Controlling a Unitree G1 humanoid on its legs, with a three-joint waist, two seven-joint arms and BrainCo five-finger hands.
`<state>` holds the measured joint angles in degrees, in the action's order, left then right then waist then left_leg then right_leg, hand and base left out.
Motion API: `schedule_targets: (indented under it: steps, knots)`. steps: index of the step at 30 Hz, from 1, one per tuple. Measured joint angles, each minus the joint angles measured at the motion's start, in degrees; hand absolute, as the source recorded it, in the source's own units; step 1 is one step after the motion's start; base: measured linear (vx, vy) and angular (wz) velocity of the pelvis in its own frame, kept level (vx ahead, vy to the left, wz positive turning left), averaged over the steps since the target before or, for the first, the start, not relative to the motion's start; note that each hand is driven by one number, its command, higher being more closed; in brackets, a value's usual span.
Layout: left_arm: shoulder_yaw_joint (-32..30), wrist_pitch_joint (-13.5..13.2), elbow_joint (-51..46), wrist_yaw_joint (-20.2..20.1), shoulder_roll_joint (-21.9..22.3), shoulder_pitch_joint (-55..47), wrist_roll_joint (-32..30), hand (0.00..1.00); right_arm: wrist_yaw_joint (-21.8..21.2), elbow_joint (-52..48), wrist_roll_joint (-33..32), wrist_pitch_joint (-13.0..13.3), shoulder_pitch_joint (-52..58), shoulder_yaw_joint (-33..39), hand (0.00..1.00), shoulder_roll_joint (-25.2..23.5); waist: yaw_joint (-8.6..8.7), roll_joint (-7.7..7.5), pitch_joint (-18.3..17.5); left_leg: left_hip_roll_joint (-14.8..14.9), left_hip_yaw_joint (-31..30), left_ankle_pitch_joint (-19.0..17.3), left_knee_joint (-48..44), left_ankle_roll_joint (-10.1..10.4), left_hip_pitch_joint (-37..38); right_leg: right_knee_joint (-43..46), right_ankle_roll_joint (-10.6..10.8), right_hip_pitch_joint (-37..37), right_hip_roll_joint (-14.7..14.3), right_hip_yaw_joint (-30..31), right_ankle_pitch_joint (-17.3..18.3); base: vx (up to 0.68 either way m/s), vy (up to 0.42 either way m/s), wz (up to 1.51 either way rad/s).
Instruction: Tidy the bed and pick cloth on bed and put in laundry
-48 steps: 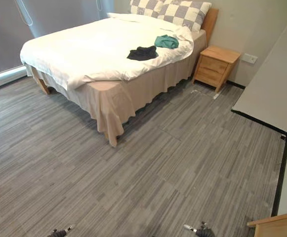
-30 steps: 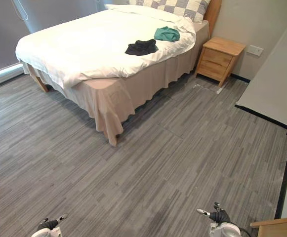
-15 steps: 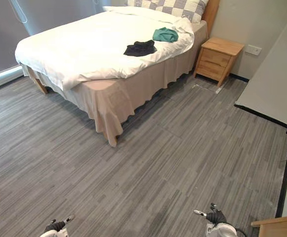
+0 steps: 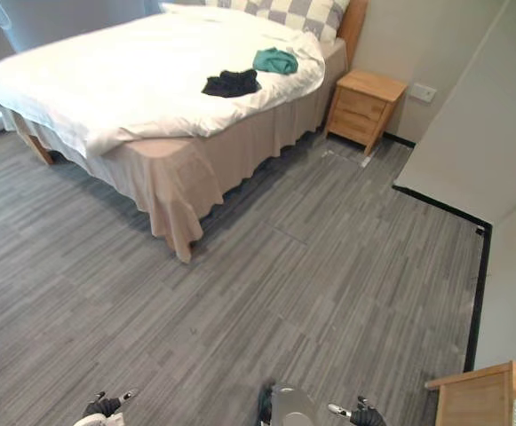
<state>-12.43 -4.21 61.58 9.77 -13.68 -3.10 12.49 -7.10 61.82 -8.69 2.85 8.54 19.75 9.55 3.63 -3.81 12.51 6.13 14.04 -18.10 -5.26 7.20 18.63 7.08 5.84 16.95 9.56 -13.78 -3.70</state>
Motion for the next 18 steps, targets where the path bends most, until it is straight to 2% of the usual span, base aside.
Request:
schedule_targets:
  steps: [1, 2, 3, 4, 5, 6, 7, 9, 10, 12, 13, 14, 15, 16, 17, 18]
  knots:
    - [-0.38, -0.25, -0.01, 0.01, 0.25, 0.00, -0.20, 0.00, 0.06, 0.05, 0.01, -0.01, 0.03, 0.52, 0.00, 0.06, 0.04, 0.89, 0.04, 1.17, -0.47, -1.25, -0.51, -0.38, 0.73, 3.01, -1.42, 0.47, -0.72, -0.35, -1.98, 0.66, -0.459, 0.58]
    - [-1.63, -0.55, -0.09, -0.01, 0.73, -0.23, -0.59, 0.00, 0.13, -0.36, -0.09, 0.02, 0.21, 0.63, 0.00, 0.64, 1.23, 4.34, -2.11, 5.70, -1.47, -4.75, -0.79, -6.59, 1.53, 14.31, -4.20, 4.01, -2.93, -1.73, 0.46, 0.76, -0.487, 0.43]
    - [-2.86, -1.16, -0.16, -0.13, 1.13, -0.11, -0.20, 0.00, 0.11, -0.09, 0.02, -0.04, -0.77, 0.73, 0.00, 1.33, 0.70, 5.07, -2.58, 7.46, -2.36, -1.39, -11.60, -6.50, -1.10, 17.48, -8.74, 4.06, -4.95, -2.92, 5.74, 0.78, -0.512, 0.19]
    - [-3.48, -1.47, -0.05, -0.46, 1.46, -0.02, 0.13, 0.00, 0.00, -0.16, 0.96, 0.08, -1.77, 0.69, 0.00, 1.73, -0.40, 5.99, -2.60, 10.25, -1.92, 2.78, -21.80, -4.68, -6.09, 17.07, -8.92, 3.06, -6.49, -3.00, 7.12, 0.55, -0.345, -0.24]
    - [-3.45, -1.62, -0.06, -0.68, 1.62, -0.11, 0.17, 0.00, -0.16, -0.65, 1.89, 0.41, -2.04, 0.64, 0.00, 2.01, -0.83, 6.47, -2.50, 11.53, -2.90, 6.65, -28.42, -4.37, -9.14, 16.01, -9.55, 1.81, -7.63, -2.95, 7.66, 0.54, -0.308, -0.32]
    - [-3.38, -1.99, -0.16, -1.27, 2.43, -0.80, 0.23, 0.00, -0.25, -1.38, 2.71, 0.77, -2.77, 0.17, 0.00, 3.20, -1.23, 7.32, -1.78, 13.35, -6.46, 10.94, -42.42, -2.99, -15.73, 12.81, -10.73, -2.32, -10.33, -2.67, 8.95, 0.69, -0.306, -0.18]
    - [-3.38, -2.72, -0.15, -1.34, 3.11, -1.79, 0.60, 0.00, -0.11, -1.26, 4.03, 1.24, -3.64, -0.52, 0.00, 3.93, -1.45, 8.02, -1.13, 13.34, -8.36, 9.33, -52.93, -1.61, -20.86, 9.83, -12.00, -7.34, -12.42, -1.87, 10.08, 0.84, -0.303, -0.18]
    - [-3.28, -2.92, -0.31, -2.10, 3.31, -2.51, 0.60, 0.00, -0.06, -1.10, 4.11, 1.68, -4.29, -1.45, 0.00, 4.12, -2.49, 7.04, 0.02, 11.27, -8.55, 7.06, -57.76, -1.51, -25.65, 7.06, -12.64, -13.51, -13.09, -1.19, 11.61, 0.59, -0.195, -0.16]
    - [-2.84, -3.27, -0.74, -2.80, 3.47, -2.80, 0.62, 0.00, -0.19, -0.98, 4.02, 2.40, -4.87, -1.90, 0.00, 4.20, -3.51, 5.81, 0.54, 8.57, -7.14, 5.82, -55.36, -2.26, -29.45, 4.69, -12.04, -17.96, -13.18, -0.97, 12.49, 0.57, -0.227, -0.34]
    - [-2.62, -5.01, -2.65, -3.95, 4.76, -4.11, 1.20, 0.00, -0.37, -1.72, 3.63, 2.86, -6.34, -1.93, 0.00, 4.57, -5.75, 5.00, 0.48, 5.66, -0.15, 5.57, -42.07, -3.78, -34.93, -0.62, -12.09, -24.17, -13.84, 0.83, 12.94, 0.64, -0.225, -0.46]
    - [-2.61, -5.23, -2.67, -4.10, 5.15, -4.41, 1.24, 0.00, -0.47, -2.58, 3.56, 3.07, -6.52, -1.93, 0.00, 4.68, -6.13, 4.91, 0.45, 4.56, 2.87, 6.29, -36.22, -4.45, -35.88, -2.19, -11.99, -25.53, -13.94, 1.45, 13.03, 0.61, -0.138, -0.38]
    - [-2.26, -5.43, -2.65, -4.23, 5.73, -4.51, 1.27, 0.00, -0.74, -2.97, 3.50, 3.37, -6.96, -1.94, 0.00, 5.24, -6.48, 4.89, 0.43, 2.55, 8.21, 8.80, -25.45, -5.46, -36.86, -4.43, -11.83, -27.76, -14.10, 2.12, 13.59, 0.62, -0.094, -0.29]
    - [-2.01, -5.46, -2.61, -4.29, 6.21, -4.78, 1.28, 0.00, -0.79, -4.07, 3.00, 3.36, -7.30, -1.99, 0.00, 6.01, -6.56, 5.39, 0.20, 0.11, 16.11, 13.46, -13.26, -7.37, -36.52, -6.56, -11.70, -30.91, -14.68, 2.49, 14.96, 0.76, -0.097, -0.15]
    - [-1.78, -5.46, -2.60, -4.26, 6.26, -4.81, 1.33, 0.00, -0.78, -4.89, 2.62, 3.40, -6.99, -1.99, 0.00, 6.30, -6.54, 5.76, -0.03, -0.91, 19.56, 15.07, -9.35, -8.79, -36.26, -7.26, -11.54, -32.49, -15.17, 2.20, 15.65, 0.69, -0.018, 0.10]
    - [-1.81, -5.46, -2.63, -4.22, 6.25, -4.81, 1.46, 0.00, -0.77, -4.99, 1.74, 3.40, -6.39, -1.97, 0.00, 6.82, -6.45, 6.33, -0.36, -2.74, 25.09, 16.82, -4.08, -11.77, -35.39, -8.05, -10.83, -35.87, -16.40, 1.69, 16.88, 0.76, 0.028, 0.23]
    - [-2.12, -5.20, -2.63, -3.81, 6.20, -5.03, 2.60, 0.00, -0.83, -4.95, 1.76, 3.40, -5.72, -1.96, 0.00, 6.92, -6.44, 6.98, -1.07, -4.56, 29.66, 15.87, 0.06, -14.99, -33.74, -7.73, -9.00, -38.90, -18.18, 1.18, 18.68, 0.78, 0.042, 0.14]
